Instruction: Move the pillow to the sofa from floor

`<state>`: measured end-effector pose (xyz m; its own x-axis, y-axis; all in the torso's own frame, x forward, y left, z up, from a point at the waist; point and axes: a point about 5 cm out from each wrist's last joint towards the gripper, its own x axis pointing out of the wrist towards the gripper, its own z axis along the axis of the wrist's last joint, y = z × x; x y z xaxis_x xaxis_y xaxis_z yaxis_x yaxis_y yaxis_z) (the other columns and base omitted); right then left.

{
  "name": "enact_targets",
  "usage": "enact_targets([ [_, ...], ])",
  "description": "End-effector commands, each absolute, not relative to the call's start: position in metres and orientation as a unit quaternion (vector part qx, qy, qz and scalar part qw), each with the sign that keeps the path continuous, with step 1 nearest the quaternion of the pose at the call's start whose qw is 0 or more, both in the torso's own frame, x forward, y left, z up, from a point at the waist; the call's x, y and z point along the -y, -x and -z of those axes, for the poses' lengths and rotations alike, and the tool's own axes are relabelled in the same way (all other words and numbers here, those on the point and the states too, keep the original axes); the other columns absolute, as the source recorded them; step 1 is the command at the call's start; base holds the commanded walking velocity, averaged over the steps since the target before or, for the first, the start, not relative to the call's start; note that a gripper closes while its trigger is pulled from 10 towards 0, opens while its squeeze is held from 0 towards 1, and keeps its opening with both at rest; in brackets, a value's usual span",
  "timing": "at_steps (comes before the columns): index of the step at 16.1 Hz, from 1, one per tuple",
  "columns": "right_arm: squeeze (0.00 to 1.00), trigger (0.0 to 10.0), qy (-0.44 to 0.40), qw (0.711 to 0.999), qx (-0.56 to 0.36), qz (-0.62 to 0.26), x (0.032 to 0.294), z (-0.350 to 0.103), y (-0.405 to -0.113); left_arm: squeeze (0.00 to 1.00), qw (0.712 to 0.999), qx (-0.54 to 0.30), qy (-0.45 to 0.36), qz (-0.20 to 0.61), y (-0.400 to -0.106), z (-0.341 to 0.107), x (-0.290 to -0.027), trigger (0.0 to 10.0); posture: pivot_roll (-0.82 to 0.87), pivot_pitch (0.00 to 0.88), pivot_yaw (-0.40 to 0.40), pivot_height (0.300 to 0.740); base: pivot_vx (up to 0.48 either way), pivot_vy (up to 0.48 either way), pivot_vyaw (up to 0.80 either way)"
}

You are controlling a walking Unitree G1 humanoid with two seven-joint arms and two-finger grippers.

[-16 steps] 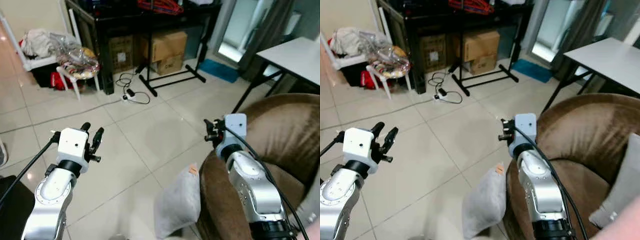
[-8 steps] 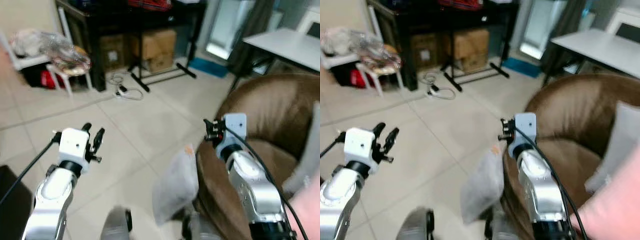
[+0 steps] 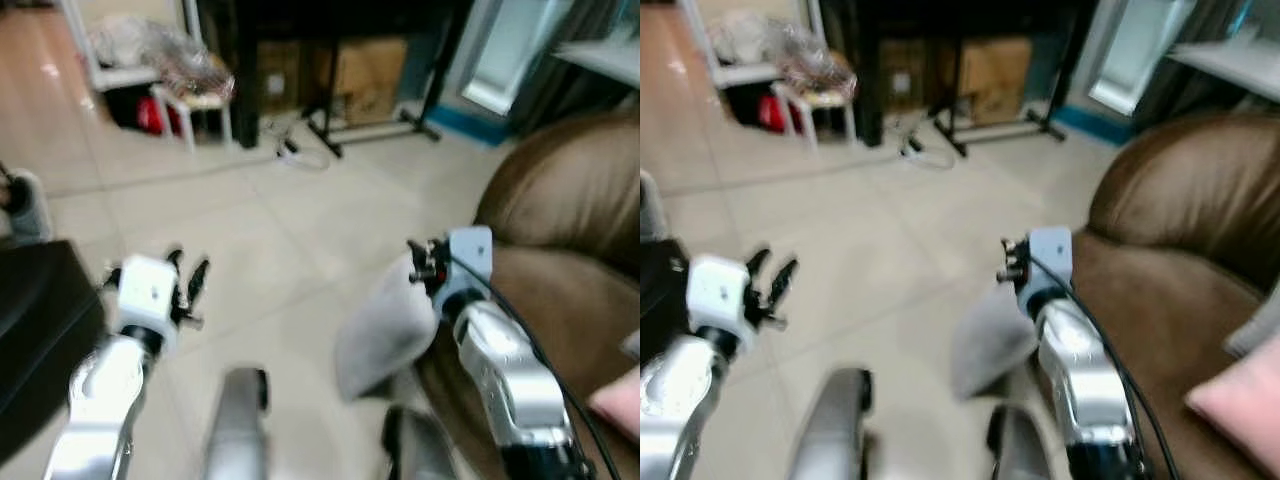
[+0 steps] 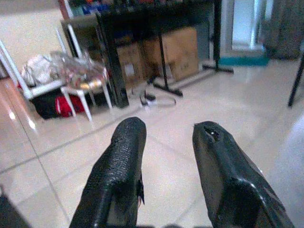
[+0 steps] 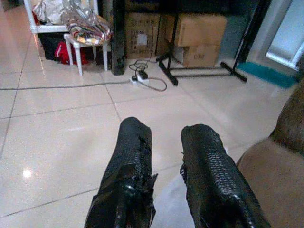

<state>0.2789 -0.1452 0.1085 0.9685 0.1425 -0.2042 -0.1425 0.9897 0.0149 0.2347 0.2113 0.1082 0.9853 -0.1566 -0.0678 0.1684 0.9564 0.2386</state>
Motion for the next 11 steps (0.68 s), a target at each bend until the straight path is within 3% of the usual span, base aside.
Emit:
enact_targets([
  [1, 0.0, 10.0, 0.0, 0.992, -0.102, -0.073, 0.1453, -0.1102, -0.2807, 0.0, 0.988, -0.007, -0.125, 0.086, -0.239, -0.1161, -0.2103, 10.0, 0.01, 0.0, -0.065, 0.585, 0.36, 0.0, 0.0],
  [11, 0.0, 10.0, 0.007, 0.991, -0.103, -0.081, 0.1422, -0.1109, -0.2829, 0.0, 0.988, -0.006, -0.127, 0.083, -0.2396, -0.1166, -0.2134, 10.0, 0.02, 0.0, -0.072, 0.585, 0.389, 0.0, 0.0],
])
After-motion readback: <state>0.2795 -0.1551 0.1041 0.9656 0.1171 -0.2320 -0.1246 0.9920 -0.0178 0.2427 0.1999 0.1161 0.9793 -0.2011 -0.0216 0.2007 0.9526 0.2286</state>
